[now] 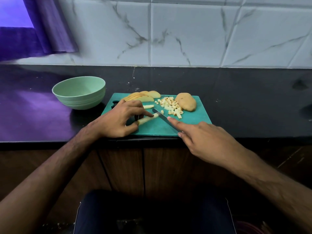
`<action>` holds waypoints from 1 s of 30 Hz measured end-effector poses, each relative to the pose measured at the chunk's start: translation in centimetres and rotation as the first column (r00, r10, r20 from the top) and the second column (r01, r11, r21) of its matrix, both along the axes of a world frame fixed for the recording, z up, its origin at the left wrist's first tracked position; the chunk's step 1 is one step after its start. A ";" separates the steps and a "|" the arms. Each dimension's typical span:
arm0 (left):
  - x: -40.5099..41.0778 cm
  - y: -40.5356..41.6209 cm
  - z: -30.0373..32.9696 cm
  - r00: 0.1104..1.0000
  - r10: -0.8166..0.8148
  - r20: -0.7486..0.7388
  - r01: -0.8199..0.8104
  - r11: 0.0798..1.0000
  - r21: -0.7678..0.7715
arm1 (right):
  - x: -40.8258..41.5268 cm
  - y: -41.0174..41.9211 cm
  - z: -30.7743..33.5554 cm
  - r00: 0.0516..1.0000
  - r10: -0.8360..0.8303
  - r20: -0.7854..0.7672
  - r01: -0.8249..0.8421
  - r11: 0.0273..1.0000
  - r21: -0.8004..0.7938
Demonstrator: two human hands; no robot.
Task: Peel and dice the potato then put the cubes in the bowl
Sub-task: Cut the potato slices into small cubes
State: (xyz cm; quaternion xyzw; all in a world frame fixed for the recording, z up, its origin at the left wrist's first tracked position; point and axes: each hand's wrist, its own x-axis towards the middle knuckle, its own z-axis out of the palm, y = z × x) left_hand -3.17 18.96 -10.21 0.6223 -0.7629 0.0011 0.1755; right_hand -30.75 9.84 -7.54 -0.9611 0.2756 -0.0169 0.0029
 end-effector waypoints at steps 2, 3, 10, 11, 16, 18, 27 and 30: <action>0.0 0.0 0.0 1.000 0.000 0.002 0.000 1.000 -0.001 | 0.3 0.1 -0.2 1.000 0.007 -0.008 -0.007 1.000 -0.007; 0.0 0.0 0.0 1.000 0.004 0.004 -0.004 1.000 -0.002 | 0.4 0.1 -0.2 1.000 0.006 -0.008 -0.006 1.000 -0.008; 0.0 0.1 -0.1 1.000 0.003 0.011 -0.002 1.000 -0.024 | -0.6 -0.4 1.2 0.999 -0.018 0.048 0.017 1.000 0.021; 0.0 0.1 -0.1 1.000 0.002 0.011 -0.001 1.000 -0.026 | -0.7 -0.1 1.1 0.999 -0.011 0.041 0.010 1.000 0.020; -0.1 0.2 0.0 1.000 0.002 0.012 -0.002 1.000 -0.019 | -0.3 0.6 0.3 1.000 0.013 0.021 -0.013 1.000 -0.002; -0.1 0.1 0.0 1.000 0.001 0.014 -0.001 1.000 -0.017 | 0.1 0.6 0.3 1.000 0.014 0.012 -0.014 1.000 0.008; -0.2 0.2 0.0 1.000 0.007 0.008 -0.007 1.000 -0.026 | 0.1 0.4 1.3 0.998 -0.011 0.057 0.012 1.000 -0.011; -0.1 0.2 0.0 1.000 0.006 0.008 -0.006 1.000 -0.030 | -0.2 1.0 0.9 1.000 0.003 0.024 -0.003 1.000 -0.008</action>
